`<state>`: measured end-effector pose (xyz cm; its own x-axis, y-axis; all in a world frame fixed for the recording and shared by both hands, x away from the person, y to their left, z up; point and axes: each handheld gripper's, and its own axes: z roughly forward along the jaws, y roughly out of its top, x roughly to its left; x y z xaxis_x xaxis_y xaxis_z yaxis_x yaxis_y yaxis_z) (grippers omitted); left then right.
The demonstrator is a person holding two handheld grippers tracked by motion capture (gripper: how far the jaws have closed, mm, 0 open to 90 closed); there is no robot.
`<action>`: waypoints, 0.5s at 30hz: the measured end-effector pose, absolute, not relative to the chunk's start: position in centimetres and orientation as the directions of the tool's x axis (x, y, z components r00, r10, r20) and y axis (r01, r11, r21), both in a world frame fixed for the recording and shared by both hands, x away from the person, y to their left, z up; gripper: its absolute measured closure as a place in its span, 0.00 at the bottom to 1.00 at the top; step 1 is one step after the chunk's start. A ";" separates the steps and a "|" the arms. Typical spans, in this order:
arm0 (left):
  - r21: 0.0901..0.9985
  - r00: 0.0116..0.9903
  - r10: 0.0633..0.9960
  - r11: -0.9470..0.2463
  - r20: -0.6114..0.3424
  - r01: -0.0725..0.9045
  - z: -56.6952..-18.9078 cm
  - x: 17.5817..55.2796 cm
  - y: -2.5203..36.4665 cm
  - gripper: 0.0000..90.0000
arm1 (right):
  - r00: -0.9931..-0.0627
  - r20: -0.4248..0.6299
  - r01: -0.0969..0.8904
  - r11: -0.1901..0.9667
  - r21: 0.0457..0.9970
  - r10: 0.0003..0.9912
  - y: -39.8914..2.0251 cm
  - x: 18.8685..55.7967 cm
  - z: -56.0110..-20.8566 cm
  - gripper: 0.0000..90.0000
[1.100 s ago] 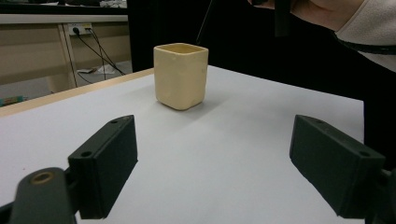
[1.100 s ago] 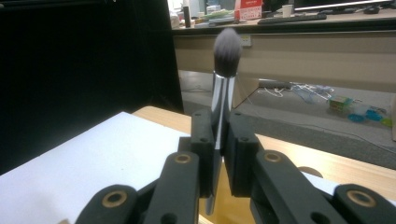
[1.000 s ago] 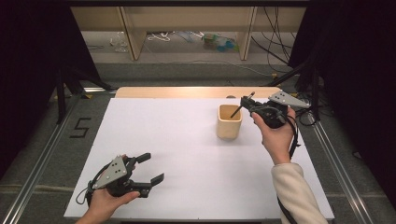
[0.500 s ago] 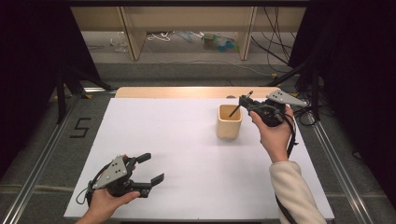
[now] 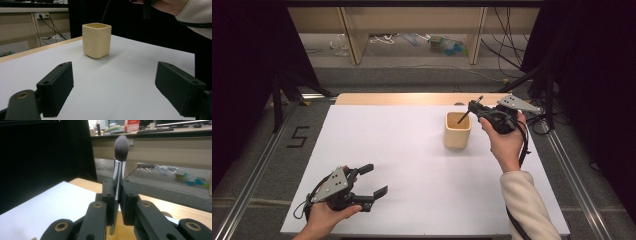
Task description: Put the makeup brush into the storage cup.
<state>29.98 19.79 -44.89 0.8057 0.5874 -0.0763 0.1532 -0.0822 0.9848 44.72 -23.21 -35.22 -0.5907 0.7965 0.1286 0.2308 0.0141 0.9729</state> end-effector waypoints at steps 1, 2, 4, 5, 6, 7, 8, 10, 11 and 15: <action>0.985 0.806 0.588 -0.083 -0.076 0.153 -44.9 30.0 19.8 0.17 | -0.589 0.128 0.232 0.015 0.973 0.798 -23.2 44.8 -35.2 0.93; 0.985 0.805 0.588 -0.081 -0.077 0.153 -44.9 30.0 19.8 0.17 | -0.590 0.128 0.236 0.018 0.972 0.797 -23.2 44.8 -35.2 0.93; 0.985 0.805 0.588 -0.081 -0.077 0.153 -44.9 30.0 19.8 0.17 | -0.586 0.122 0.243 0.029 0.970 0.801 -23.2 44.8 -35.2 0.93; 0.985 0.805 0.588 -0.080 -0.077 0.153 -44.9 30.0 19.8 0.17 | -0.587 0.122 0.243 0.031 0.970 0.801 -23.2 44.8 -35.2 0.93; 0.985 0.805 0.588 -0.081 -0.076 0.153 -44.9 30.0 19.8 0.17 | -0.586 0.121 0.242 0.031 0.970 0.801 -23.2 44.8 -35.2 0.93; 0.985 0.805 0.588 -0.082 -0.076 0.152 -44.9 30.0 19.8 0.17 | -0.586 0.122 0.243 0.030 0.970 0.801 -23.2 44.9 -35.2 0.93; 0.985 0.805 0.588 -0.082 -0.075 0.152 -44.9 30.0 19.8 0.17 | -0.586 0.122 0.243 0.030 0.970 0.801 -23.2 44.9 -35.2 0.93; 0.985 0.805 0.588 -0.082 -0.076 0.152 -44.9 30.0 19.8 0.17 | -0.586 0.120 0.241 0.030 0.970 0.801 -23.2 44.9 -35.2 0.93; 0.985 0.806 0.588 -0.082 -0.075 0.152 -44.9 30.0 19.8 0.17 | -0.585 0.127 0.246 0.026 0.969 0.801 -23.2 44.9 -35.2 0.93; 0.985 0.805 0.588 -0.082 -0.076 0.153 -44.9 30.0 19.8 0.17 | -0.586 0.119 0.234 0.026 0.972 0.802 -23.2 45.1 -35.3 0.93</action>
<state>29.98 19.80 -44.88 0.8054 0.5879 -0.0758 0.1525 -0.0819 0.9849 45.09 -23.16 -35.29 -0.5856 0.8018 0.1192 0.2338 0.0263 0.9719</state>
